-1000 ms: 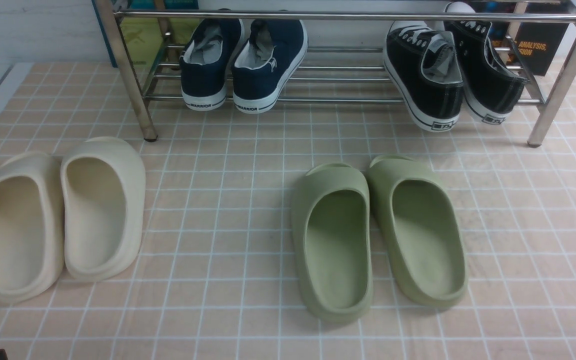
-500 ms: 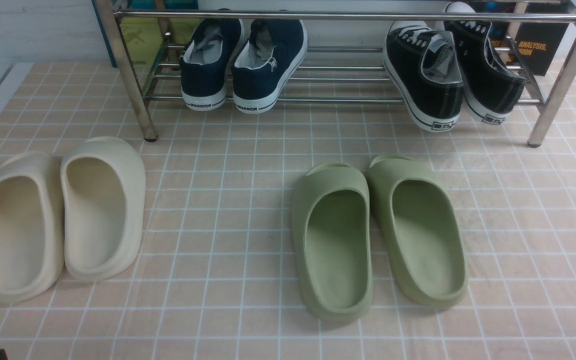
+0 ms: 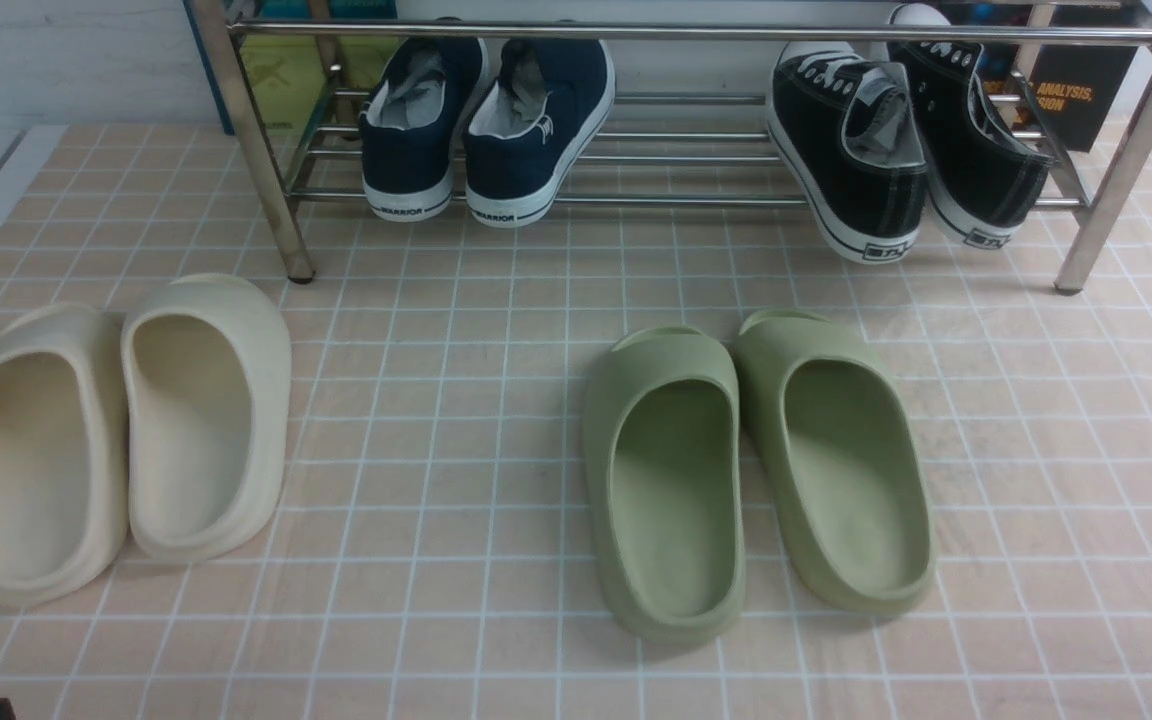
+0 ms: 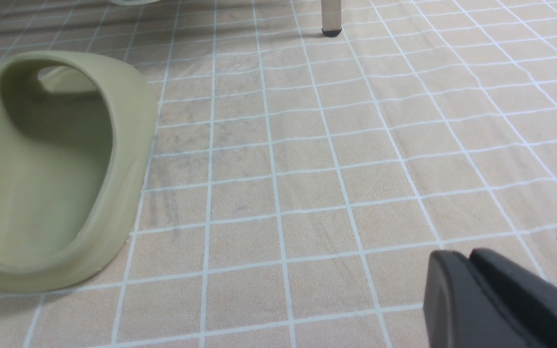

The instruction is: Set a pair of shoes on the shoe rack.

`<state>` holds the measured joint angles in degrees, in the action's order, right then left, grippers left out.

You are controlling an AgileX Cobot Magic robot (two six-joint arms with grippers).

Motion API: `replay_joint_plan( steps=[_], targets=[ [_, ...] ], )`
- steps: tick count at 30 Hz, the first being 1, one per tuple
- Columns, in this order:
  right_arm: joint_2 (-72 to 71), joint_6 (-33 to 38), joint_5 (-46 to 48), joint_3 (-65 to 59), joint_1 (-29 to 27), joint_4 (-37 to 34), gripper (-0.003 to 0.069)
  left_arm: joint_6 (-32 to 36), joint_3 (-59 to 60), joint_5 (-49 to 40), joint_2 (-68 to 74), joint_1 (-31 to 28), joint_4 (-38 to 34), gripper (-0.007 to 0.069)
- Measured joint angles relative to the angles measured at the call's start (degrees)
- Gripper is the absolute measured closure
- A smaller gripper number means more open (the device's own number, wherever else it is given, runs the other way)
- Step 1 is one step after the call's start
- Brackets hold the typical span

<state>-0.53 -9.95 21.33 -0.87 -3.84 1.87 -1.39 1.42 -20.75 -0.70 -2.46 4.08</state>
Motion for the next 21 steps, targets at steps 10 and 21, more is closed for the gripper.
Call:
replay_joint_plan(
  steps=[10,21],
  targets=[
    [0.0,0.0,0.1,0.0,0.0,0.0,0.0599,0.0,0.0,0.0,0.0,0.0,0.0,0.0385],
    [0.0,0.0,0.1,0.0,0.0,0.0,0.0585,0.0,0.0,0.0,0.0,0.0,0.0,0.0385]
  ],
)
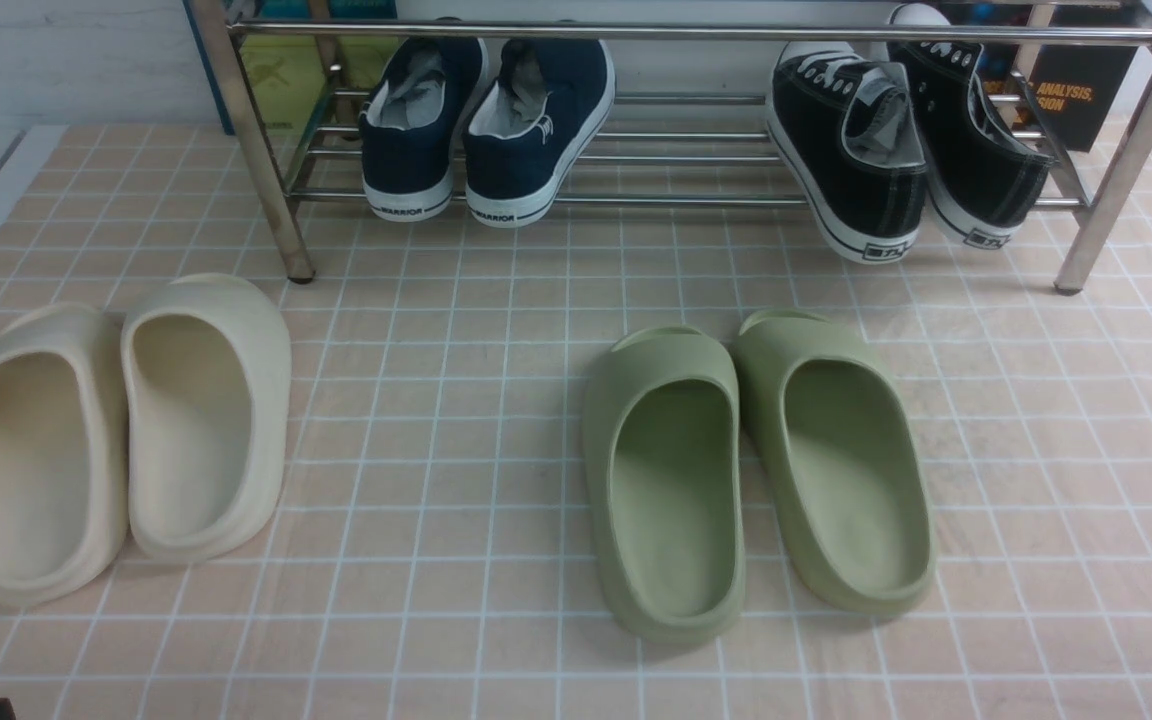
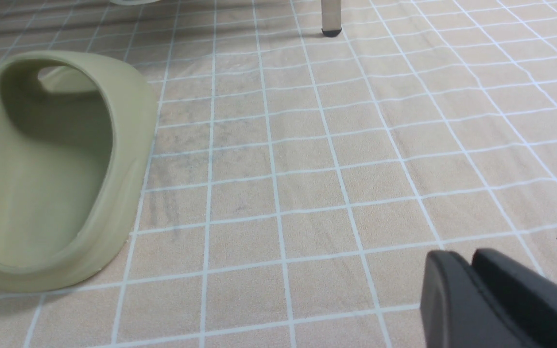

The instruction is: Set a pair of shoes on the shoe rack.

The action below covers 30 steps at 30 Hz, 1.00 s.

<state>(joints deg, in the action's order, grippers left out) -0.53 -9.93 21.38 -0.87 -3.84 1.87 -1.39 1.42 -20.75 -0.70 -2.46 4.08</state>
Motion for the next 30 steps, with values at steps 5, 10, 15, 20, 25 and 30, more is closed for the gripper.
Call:
replay_joint_plan(
  steps=[5,10,15,20,25,30],
  targets=[
    [0.0,0.0,0.0,0.0,0.0,0.0,0.0576,0.0,0.0,0.0,0.0,0.0,0.0,0.0385],
    [0.0,0.0,0.0,0.0,0.0,0.0,0.0568,0.0,0.0,0.0,0.0,0.0,0.0,0.0385],
    [0.0,0.0,0.0,0.0,0.0,0.0,0.0564,0.0,0.0,0.0,0.0,0.0,0.0,0.0385],
    [0.0,0.0,0.0,0.0,0.0,0.0,0.0557,0.0,0.0,0.0,0.0,0.0,0.0,0.0385],
    [0.0,0.0,0.0,0.0,0.0,0.0,0.0549,0.0,0.0,0.0,0.0,0.0,0.0,0.0385],
    [0.0,0.0,0.0,0.0,0.0,0.0,0.0544,0.0,0.0,0.0,0.0,0.0,0.0,0.0385]
  ],
)
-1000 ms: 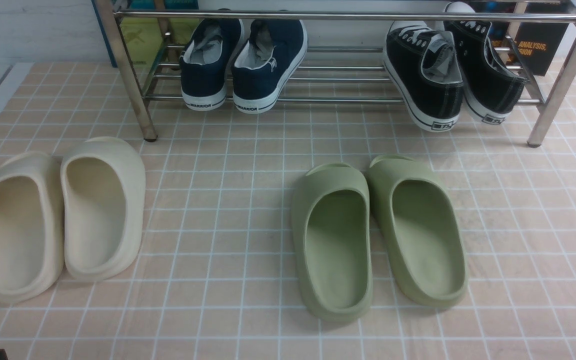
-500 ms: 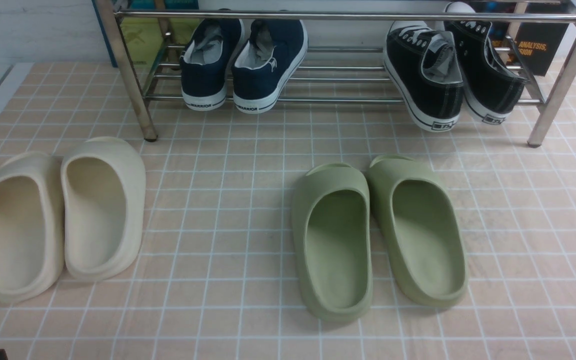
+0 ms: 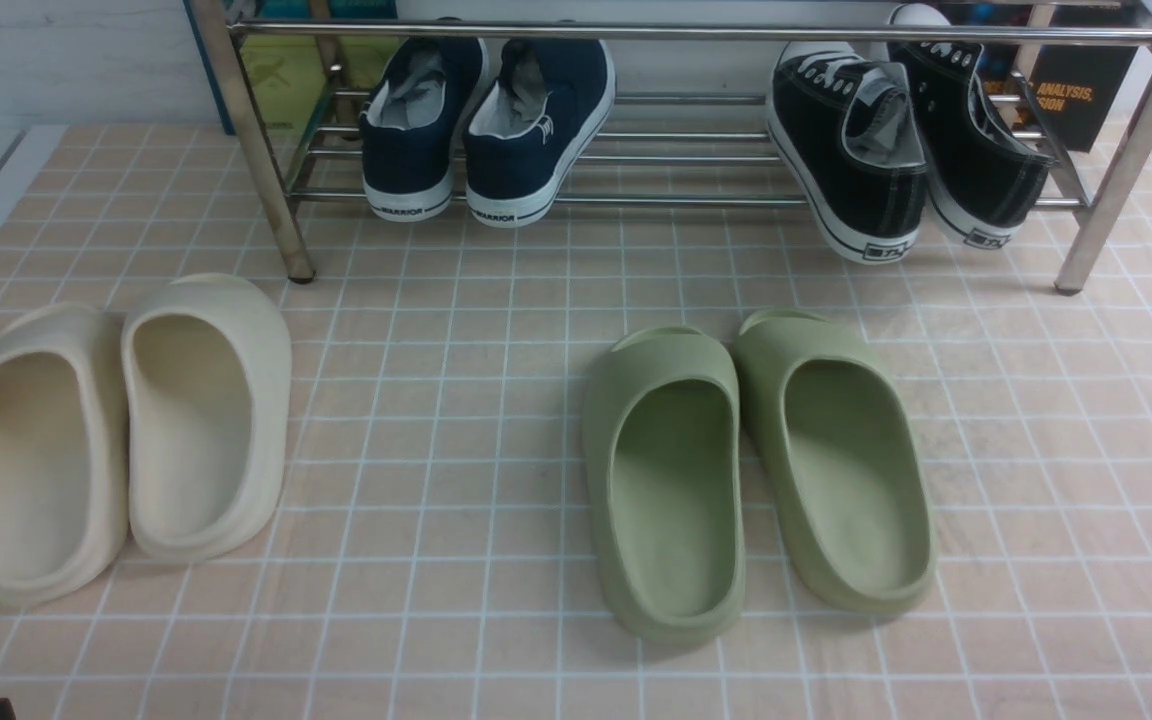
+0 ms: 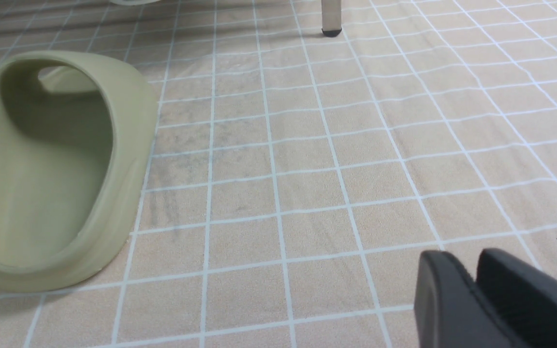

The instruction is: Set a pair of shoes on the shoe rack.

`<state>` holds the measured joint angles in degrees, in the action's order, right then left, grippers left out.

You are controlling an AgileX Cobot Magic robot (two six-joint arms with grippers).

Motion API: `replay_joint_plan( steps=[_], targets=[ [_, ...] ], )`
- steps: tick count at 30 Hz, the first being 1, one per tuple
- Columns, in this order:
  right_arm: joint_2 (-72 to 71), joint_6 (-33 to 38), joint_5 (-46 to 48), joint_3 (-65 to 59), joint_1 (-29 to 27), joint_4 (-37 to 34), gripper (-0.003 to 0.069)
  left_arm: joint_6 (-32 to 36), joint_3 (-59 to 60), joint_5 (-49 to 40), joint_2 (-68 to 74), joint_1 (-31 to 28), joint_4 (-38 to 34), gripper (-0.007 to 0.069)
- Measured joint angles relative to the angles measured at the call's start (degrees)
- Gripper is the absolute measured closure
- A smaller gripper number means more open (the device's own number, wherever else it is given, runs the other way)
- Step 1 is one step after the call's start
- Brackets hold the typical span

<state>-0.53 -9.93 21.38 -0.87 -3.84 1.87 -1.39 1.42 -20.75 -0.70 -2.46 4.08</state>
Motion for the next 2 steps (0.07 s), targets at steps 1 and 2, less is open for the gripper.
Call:
replay_joint_plan(
  steps=[1,2],
  targets=[
    [0.0,0.0,0.0,0.0,0.0,0.0,0.0542,0.0,0.0,0.0,0.0,0.0,0.0,0.0385],
    [0.0,0.0,0.0,0.0,0.0,0.0,0.0541,0.0,0.0,0.0,0.0,0.0,0.0,0.0385]
  ],
)
